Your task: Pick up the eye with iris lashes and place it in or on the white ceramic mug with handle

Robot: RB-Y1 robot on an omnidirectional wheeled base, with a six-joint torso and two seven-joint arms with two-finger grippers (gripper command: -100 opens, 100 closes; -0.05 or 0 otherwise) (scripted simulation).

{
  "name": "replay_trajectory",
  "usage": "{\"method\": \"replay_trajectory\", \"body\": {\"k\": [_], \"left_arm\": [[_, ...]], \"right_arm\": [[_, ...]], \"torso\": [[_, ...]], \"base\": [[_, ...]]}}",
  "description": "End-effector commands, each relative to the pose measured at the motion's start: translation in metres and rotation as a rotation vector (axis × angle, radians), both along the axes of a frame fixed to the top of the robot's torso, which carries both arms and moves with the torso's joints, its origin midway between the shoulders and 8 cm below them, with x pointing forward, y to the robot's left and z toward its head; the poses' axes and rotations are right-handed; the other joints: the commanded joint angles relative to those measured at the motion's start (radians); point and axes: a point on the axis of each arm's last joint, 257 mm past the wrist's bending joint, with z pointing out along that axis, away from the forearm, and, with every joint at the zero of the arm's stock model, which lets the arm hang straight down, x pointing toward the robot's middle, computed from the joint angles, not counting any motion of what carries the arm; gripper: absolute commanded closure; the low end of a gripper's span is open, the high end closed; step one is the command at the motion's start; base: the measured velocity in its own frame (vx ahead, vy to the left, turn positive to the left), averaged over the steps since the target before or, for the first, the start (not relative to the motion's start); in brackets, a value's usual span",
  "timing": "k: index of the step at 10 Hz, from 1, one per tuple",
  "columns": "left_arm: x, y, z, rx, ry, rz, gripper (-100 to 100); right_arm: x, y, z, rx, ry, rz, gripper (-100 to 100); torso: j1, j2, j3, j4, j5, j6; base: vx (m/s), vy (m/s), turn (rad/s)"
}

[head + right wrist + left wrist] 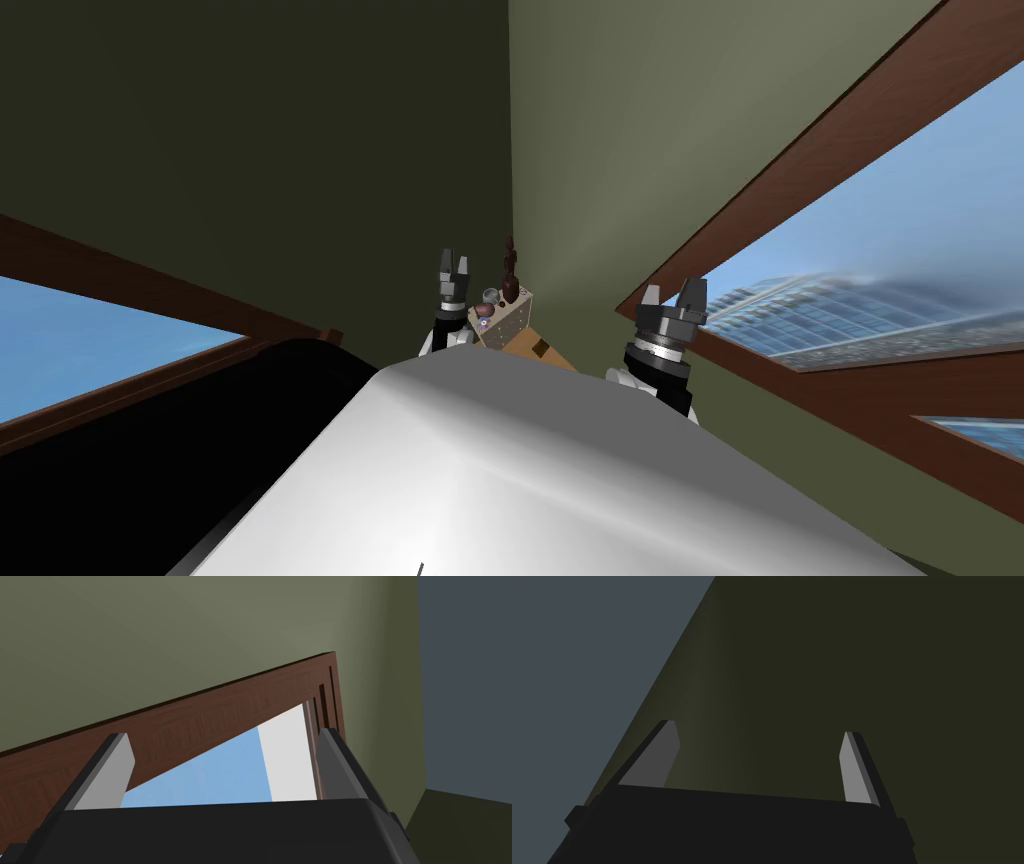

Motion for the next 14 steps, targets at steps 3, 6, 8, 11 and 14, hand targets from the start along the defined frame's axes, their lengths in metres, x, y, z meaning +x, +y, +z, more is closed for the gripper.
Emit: {"method": "replay_trajectory", "body": {"k": [3, 6, 8, 11, 14], "left_arm": [[0.014, -0.001, -0.023, 0.045, 0.100, -0.022, -100], [0.028, 0.002, -0.050, 0.072, 0.207, -0.034, -100], [0.038, 0.006, -0.074, 0.090, 0.298, -0.040, -100], [0.052, 0.013, -0.117, 0.121, 0.448, -0.045, -100], [0.059, 0.020, -0.149, 0.142, 0.556, -0.044, -100]], "right_arm": [[0.000, 0.000, 0.000, 0.000, 0.000, 0.000, 0], [0.000, 0.000, 0.000, 0.000, 0.000, 0.000, 0], [0.000, 0.000, 0.000, 0.000, 0.000, 0.000, 0], [0.000, 0.000, 0.000, 0.000, 0.000, 0.000, 0], [0.000, 0.000, 0.000, 0.000, 0.000, 0.000, 0]], "torso": [[-0.002, 0.005, 0.003, 0.001, 0.000, 0.000], [-0.003, 0.007, 0.004, 0.002, -0.001, 0.000], [-0.003, 0.007, 0.004, 0.002, -0.001, 0.000], [-0.002, 0.008, 0.005, 0.002, 0.000, 0.000], [-0.001, 0.004, 0.002, 0.001, 0.000, 0.000]], "base": [[-0.090, -0.040, 0.008], [-0.110, -0.051, -0.002], [-0.108, -0.045, -0.012], [-0.117, -0.037, -0.028], [-0.059, -0.023, -0.032]]}}
